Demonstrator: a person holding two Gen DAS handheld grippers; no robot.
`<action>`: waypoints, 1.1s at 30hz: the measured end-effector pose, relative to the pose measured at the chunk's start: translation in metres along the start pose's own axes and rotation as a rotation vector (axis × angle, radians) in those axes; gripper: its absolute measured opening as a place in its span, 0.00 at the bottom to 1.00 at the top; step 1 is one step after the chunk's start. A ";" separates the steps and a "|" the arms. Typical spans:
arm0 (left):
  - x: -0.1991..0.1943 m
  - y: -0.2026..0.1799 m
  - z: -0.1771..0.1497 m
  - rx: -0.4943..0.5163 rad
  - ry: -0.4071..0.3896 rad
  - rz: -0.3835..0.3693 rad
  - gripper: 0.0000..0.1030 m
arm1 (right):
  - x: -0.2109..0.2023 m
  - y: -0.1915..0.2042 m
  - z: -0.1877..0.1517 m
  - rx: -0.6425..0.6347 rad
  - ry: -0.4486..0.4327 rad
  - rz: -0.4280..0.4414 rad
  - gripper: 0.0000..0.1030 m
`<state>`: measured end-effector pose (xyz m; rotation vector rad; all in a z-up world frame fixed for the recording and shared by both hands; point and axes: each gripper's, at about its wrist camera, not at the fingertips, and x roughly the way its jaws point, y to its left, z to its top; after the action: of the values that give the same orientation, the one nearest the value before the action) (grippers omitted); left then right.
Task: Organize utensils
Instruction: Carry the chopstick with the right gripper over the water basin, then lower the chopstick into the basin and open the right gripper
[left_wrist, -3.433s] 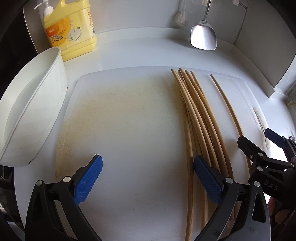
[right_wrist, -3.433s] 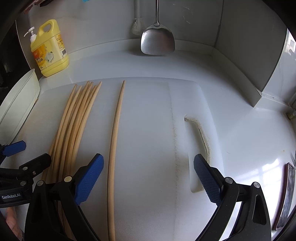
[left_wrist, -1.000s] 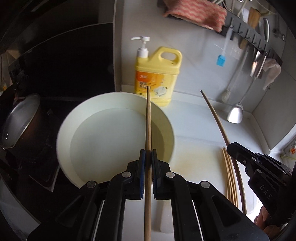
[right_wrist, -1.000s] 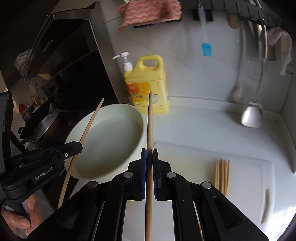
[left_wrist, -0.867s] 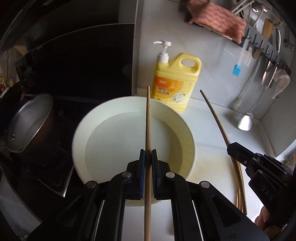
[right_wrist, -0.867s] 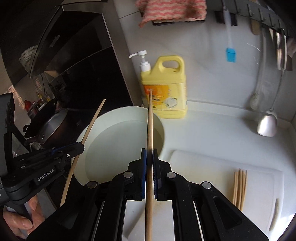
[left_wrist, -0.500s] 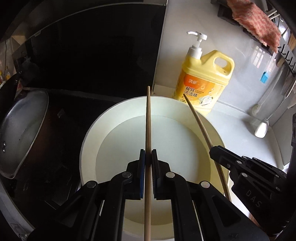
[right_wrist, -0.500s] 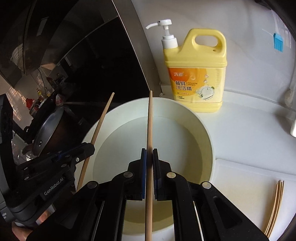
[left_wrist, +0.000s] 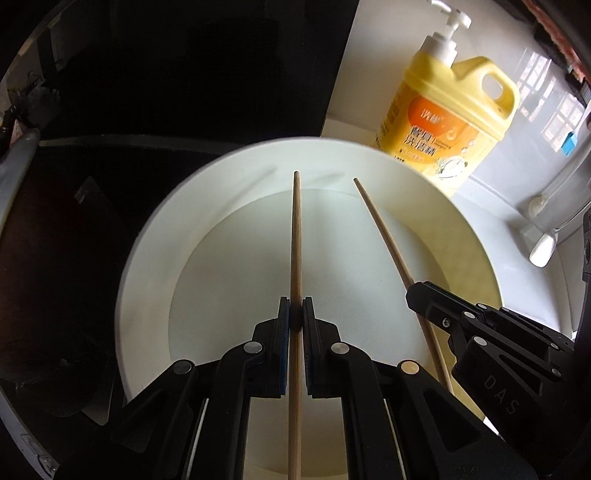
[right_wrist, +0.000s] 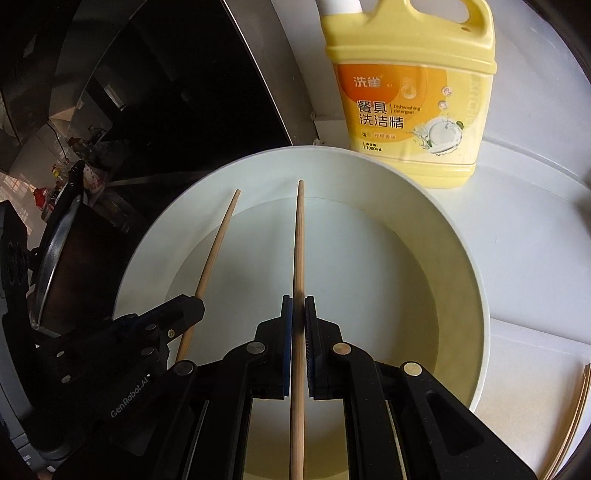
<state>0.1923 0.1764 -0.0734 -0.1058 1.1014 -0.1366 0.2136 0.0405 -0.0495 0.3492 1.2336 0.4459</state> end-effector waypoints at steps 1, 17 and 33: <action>0.003 0.000 0.000 0.000 0.008 0.003 0.07 | 0.002 0.000 0.000 0.002 0.007 -0.004 0.06; 0.026 0.004 0.002 -0.019 0.072 0.003 0.07 | 0.016 -0.007 -0.002 0.025 0.066 -0.033 0.06; 0.028 0.010 -0.005 -0.024 0.106 0.023 0.08 | 0.024 -0.010 -0.006 0.029 0.086 -0.054 0.06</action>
<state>0.2004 0.1813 -0.1017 -0.1082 1.2094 -0.1091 0.2156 0.0446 -0.0761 0.3233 1.3312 0.4002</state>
